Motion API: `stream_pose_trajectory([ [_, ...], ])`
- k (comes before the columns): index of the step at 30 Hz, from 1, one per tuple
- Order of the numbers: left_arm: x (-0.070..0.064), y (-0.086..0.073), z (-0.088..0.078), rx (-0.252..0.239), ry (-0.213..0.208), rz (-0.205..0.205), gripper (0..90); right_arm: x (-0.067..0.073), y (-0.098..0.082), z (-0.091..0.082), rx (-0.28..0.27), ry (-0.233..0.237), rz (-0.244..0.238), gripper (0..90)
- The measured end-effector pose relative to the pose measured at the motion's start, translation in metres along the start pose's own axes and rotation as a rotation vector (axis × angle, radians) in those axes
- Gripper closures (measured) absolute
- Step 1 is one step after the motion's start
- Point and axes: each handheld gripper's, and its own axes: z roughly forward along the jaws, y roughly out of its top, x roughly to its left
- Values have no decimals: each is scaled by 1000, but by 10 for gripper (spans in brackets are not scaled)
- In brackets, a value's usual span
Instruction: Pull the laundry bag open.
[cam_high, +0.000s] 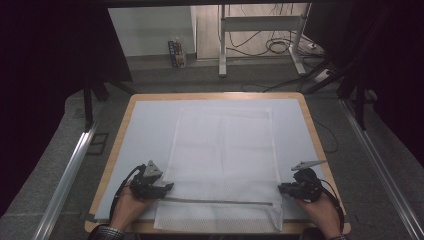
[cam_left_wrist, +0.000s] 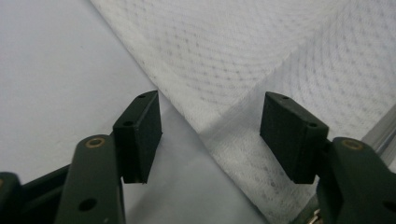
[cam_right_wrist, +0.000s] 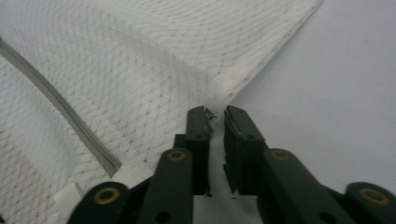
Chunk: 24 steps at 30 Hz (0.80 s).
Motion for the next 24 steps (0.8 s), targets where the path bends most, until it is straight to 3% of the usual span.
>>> stream_pose_trajectory([
  [4,-1,-2,-1,7,-16,-23,371,-1,0,-2,-35,-4,-7,663],
  [7,-4,-1,-2,5,11,-1,329,0,0,-4,-61,-9,-21,608],
  [9,-7,0,-4,-21,16,19,300,0,1,-5,-80,-10,-29,561],
  [15,-9,2,-12,-105,24,15,162,0,2,-4,-108,-12,-43,397],
  [19,-8,1,-18,-154,22,-7,114,2,3,-5,-124,-16,-54,348],
  [24,-10,-1,-30,-196,33,-1,52,5,5,-6,-153,-25,-78,279],
])
